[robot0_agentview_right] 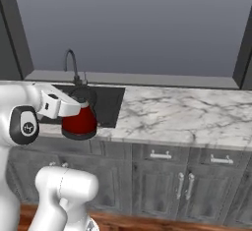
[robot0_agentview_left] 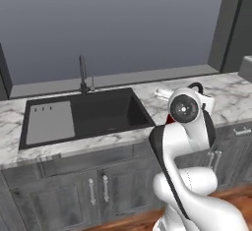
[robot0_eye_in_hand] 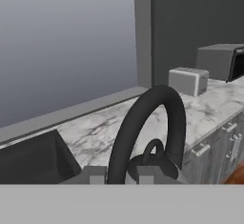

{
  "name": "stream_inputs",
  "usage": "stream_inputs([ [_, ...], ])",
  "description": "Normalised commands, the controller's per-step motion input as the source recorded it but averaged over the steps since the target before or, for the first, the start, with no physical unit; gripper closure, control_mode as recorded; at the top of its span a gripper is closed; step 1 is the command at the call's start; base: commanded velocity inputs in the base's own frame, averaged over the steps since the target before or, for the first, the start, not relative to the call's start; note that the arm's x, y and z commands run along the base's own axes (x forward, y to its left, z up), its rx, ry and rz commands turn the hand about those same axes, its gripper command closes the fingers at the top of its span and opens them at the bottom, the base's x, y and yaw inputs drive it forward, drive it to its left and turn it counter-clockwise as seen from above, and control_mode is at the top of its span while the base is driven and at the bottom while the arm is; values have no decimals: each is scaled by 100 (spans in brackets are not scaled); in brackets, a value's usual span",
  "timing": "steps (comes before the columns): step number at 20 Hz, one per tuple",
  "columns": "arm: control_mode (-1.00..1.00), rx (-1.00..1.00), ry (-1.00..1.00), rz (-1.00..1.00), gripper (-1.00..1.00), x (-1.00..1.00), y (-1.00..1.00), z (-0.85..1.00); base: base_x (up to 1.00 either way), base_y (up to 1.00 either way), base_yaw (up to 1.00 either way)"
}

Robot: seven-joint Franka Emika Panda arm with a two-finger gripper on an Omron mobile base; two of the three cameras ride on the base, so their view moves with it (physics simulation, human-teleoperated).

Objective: Open the cabinet, pick the kettle from the cabinet, and place it in the sink.

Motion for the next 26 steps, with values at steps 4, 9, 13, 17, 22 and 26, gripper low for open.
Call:
stream_inputs([
  [4,100,0,0,0,100,0,0,0,56,-24,0],
  [9,100,0,0,0,100,0,0,0,50,-37,3],
  [13,100,0,0,0,100,0,0,0,30,-39,13],
  [17,100,0,0,0,100,0,0,0,9,-41,28],
  [22,100,0,0,0,100,0,0,0,18,-44,24],
  [26,100,0,0,0,100,0,0,0,37,-40,10],
])
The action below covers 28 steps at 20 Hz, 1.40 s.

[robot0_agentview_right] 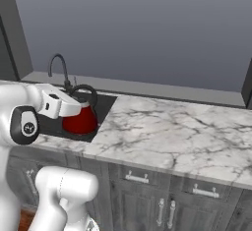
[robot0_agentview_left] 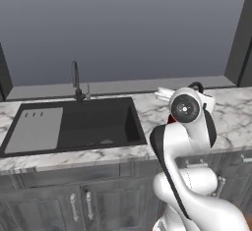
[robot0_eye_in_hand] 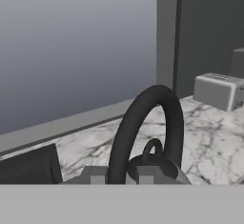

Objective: Open the cabinet, pick the kettle from the cabinet, and place it in the sink.

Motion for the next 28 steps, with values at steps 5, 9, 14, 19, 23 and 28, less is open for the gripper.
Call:
stream_inputs([
  [5,100,0,0,0,100,0,0,0,39,-32,4],
  [9,100,0,0,0,100,0,0,0,13,-17,1],
  [14,100,0,0,0,100,0,0,0,6,-13,3],
  [19,100,0,0,0,100,0,0,0,3,-2,0],
  [23,100,0,0,0,100,0,0,0,0,0,0],
  [28,100,0,0,0,100,0,0,0,0,0,0],
])
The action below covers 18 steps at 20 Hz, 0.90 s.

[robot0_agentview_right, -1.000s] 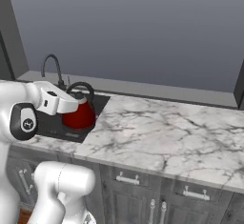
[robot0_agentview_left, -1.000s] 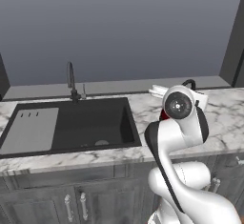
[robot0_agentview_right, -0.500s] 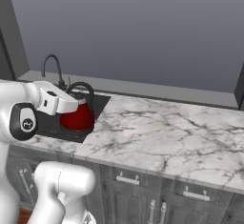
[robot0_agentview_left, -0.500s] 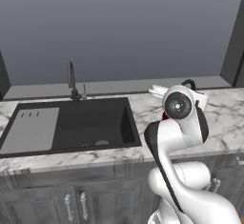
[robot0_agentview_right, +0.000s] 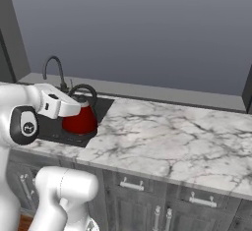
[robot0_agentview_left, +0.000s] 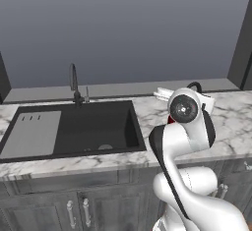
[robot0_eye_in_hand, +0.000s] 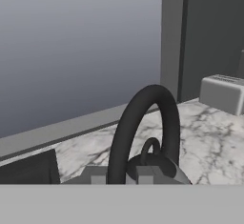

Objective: Open the cabinet, pick the kettle from the cabinet, and place it in the sink.

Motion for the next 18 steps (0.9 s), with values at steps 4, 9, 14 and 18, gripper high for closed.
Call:
stream_inputs([
  [4,100,0,0,0,100,0,0,0,0,0,0],
  [9,100,0,0,0,100,0,0,0,25,-1,1],
  [14,100,0,0,0,100,0,0,0,31,0,1],
  [18,100,0,0,0,100,0,0,0,6,0,1],
])
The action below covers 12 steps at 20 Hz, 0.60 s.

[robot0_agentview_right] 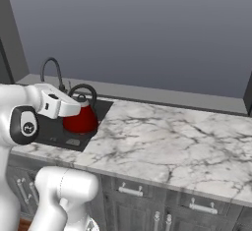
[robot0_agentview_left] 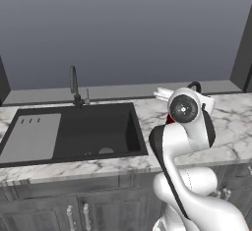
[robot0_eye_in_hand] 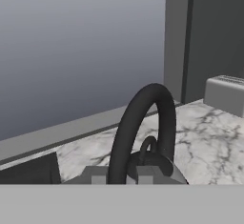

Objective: Open the cabinet, pick the kettle from the cabinet, and place it in the sink.

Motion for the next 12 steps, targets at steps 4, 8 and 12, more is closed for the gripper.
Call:
stream_inputs([
  [4,100,0,0,0,100,0,0,0,0,0,0],
  [8,100,0,0,0,100,0,0,0,0,0,0],
  [12,100,0,0,0,100,0,0,0,0,0,0],
])
